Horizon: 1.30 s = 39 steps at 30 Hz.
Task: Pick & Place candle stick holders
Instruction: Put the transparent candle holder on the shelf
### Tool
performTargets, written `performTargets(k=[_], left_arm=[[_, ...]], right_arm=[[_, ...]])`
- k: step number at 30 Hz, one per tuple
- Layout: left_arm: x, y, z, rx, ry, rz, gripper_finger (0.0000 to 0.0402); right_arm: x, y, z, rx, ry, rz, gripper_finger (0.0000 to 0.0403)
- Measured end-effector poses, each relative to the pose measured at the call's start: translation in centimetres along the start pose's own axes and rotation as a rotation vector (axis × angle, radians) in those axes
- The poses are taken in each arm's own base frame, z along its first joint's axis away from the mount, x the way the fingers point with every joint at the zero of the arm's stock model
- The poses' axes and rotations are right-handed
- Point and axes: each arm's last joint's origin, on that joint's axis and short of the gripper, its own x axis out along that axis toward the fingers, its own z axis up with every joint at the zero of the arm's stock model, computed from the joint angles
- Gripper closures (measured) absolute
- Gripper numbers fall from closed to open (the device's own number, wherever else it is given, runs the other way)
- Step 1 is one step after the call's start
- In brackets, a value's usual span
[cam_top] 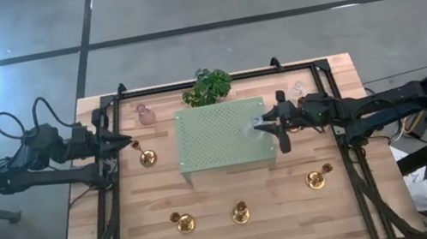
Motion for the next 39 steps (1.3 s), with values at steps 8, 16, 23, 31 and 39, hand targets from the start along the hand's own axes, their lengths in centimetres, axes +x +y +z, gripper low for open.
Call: performTargets(k=[8,16,23,31,39], left_arm=[[0.0,0.0,0.0,0.0,0.001,0.0,0.0356],[0.0,0.0,0.0,0.0,0.002,0.0,0.0356],[0.0,0.0,0.0,0.0,0.002,0.0,0.0356],[0.0,0.0,0.0,0.0,0.003,0.0,0.0356],[0.0,0.0,0.0,0.0,0.003,-0.001,0.0356]], right_arm=[[2.5,1.0,0.4,-0.026,0.052,0.062,0.0316],[5.8,3.0,0.8,-0.077,0.089,0.136,0.0316],[7.2,4.0,0.9,-0.112,0.1,0.159,0.0316],[8.3,4.1,0.5,-0.127,0.062,0.158,0.0316],[8.7,4.2,0.4,-0.152,0.058,0.159,0.0316]])
